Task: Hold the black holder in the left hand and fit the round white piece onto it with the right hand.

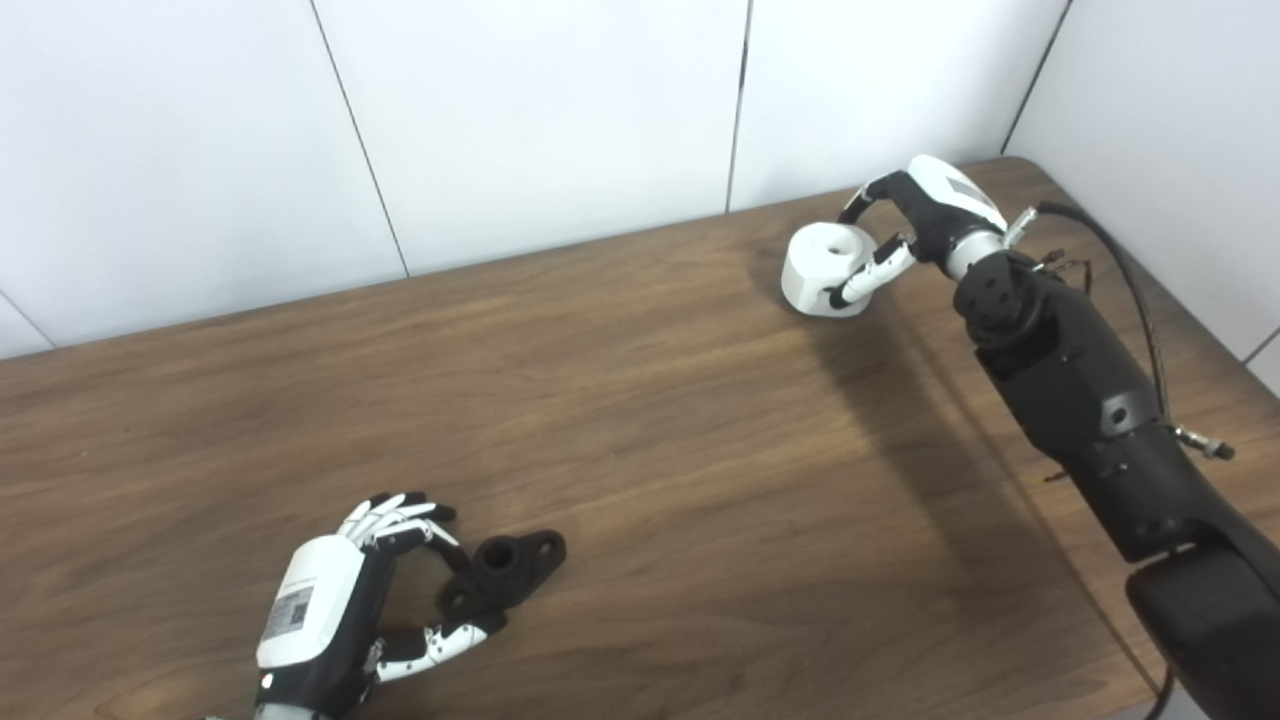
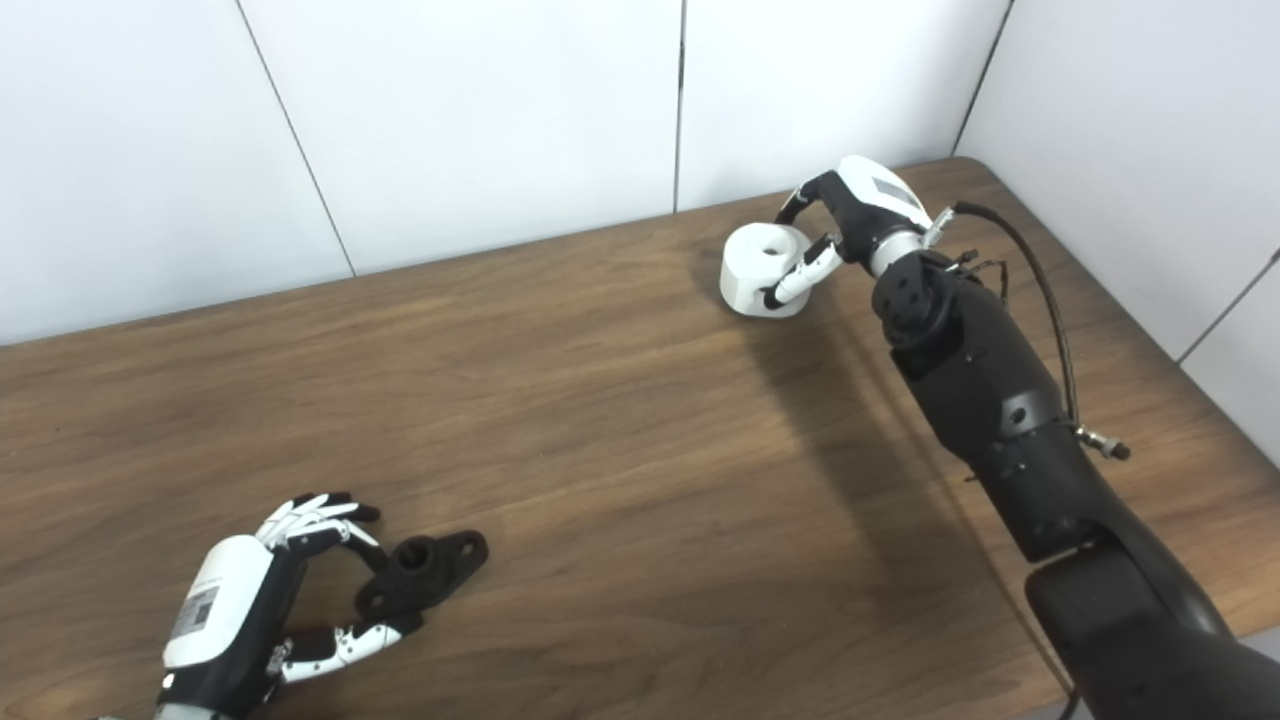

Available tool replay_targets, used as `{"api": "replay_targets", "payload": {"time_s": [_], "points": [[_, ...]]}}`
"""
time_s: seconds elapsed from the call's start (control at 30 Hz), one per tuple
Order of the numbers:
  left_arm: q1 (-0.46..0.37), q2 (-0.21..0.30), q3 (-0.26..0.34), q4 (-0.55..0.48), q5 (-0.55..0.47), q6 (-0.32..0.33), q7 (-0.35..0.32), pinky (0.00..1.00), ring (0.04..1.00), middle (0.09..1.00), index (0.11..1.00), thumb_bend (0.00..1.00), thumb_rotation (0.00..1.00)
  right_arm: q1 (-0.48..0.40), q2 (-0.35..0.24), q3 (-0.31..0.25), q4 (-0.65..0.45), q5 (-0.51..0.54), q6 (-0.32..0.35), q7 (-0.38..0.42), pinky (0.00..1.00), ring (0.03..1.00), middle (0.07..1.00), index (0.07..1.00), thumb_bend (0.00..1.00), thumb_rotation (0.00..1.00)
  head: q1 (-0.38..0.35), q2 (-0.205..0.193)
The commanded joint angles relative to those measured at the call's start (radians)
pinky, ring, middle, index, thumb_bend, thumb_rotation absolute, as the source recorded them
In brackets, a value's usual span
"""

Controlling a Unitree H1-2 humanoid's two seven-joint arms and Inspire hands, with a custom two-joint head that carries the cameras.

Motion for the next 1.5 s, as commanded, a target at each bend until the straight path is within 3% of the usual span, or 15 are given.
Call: {"api": "replay_targets", "payload": {"time_s": [0.0,0.33,0.5,0.67,1.03,1.27,1.47], "points": [[0.006,0.005,-0.004,0.013,0.026,0.028,-0.014,0.90,0.859,0.763,0.486,0.52,0.04,-0.031,-0.037,-0.019,-0.024,0.004,-0.036,-0.030,0.86,0.916,0.806,0.488,0.51,0.13,0.005,0.003],[0.000,-0.002,-0.015,0.021,0.035,0.032,-0.014,0.91,0.864,0.767,0.486,0.52,0.04,0.001,-0.051,-0.025,-0.182,-0.006,-0.007,0.008,0.83,0.918,0.816,0.488,0.52,0.14,0.037,0.006],[0.001,-0.004,-0.017,0.026,0.030,0.024,-0.005,0.91,0.861,0.766,0.486,0.52,0.04,0.020,-0.056,0.000,-0.332,-0.011,0.028,0.085,0.87,0.908,0.815,0.486,0.52,0.14,0.042,0.011],[0.003,-0.004,-0.023,0.027,0.036,0.021,0.001,0.90,0.859,0.765,0.486,0.52,0.05,0.039,-0.041,0.042,-0.501,-0.032,0.065,0.175,0.84,0.898,0.812,0.485,0.52,0.13,0.050,0.015],[0.000,-0.019,-0.041,0.017,0.057,0.037,-0.002,0.90,0.860,0.766,0.486,0.52,0.05,0.061,0.087,0.045,-0.730,-0.115,0.079,0.439,0.83,0.918,0.829,0.484,0.52,0.14,0.111,0.038],[-0.002,-0.041,-0.055,0.013,0.081,0.059,-0.010,0.91,0.864,0.774,0.486,0.52,0.05,0.077,0.163,0.070,-0.838,-0.150,0.079,0.568,0.84,0.950,0.844,0.484,0.52,0.14,0.179,0.050],[-0.002,-0.054,-0.066,0.006,0.085,0.087,-0.020,0.92,0.873,0.782,0.487,0.52,0.05,0.083,0.220,0.098,-0.884,-0.186,0.079,0.631,0.81,0.949,0.849,0.484,0.52,0.14,0.220,0.067]]}}
